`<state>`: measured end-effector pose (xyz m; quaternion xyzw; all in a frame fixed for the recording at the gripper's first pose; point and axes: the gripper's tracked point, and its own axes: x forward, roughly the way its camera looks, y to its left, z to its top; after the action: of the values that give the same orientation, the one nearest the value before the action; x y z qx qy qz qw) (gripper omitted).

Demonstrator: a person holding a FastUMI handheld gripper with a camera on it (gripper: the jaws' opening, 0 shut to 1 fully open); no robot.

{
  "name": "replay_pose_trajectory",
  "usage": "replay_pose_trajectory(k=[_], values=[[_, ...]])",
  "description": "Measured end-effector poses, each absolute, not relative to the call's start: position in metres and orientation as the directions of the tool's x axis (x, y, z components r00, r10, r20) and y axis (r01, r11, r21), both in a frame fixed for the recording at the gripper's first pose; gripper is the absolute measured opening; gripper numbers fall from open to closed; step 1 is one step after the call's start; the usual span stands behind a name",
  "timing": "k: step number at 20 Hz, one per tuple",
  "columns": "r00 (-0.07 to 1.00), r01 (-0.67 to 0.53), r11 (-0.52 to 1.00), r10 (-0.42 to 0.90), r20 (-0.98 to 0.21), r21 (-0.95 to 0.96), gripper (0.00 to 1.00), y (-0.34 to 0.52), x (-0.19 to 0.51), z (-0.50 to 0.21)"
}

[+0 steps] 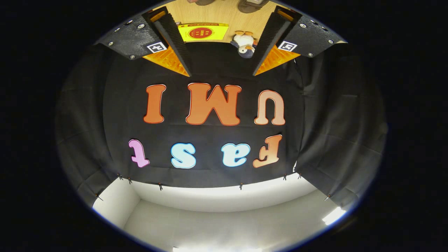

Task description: Open the storage box then place both shoes into the box .Put the left shoe in first, then the right shoe, with the right side of both shoes facing outward in a uniform manner.

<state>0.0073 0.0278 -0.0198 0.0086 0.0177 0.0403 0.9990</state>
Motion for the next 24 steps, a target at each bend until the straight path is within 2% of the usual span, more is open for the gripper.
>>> replay_pose_trajectory(k=[7,12,19,24], values=[[0.975,-0.164,0.983,0.175,-0.135,0.088,0.99,0.055,0.009,-0.054],[0.928,-0.258,0.947,0.298,-0.224,0.192,0.99,0.099,0.006,-0.085],[0.789,-0.302,0.859,0.469,-0.396,0.414,0.98,0.16,-0.011,-0.153],[0.624,-0.297,0.791,0.585,-0.519,0.535,0.98,0.204,-0.034,-0.221]])
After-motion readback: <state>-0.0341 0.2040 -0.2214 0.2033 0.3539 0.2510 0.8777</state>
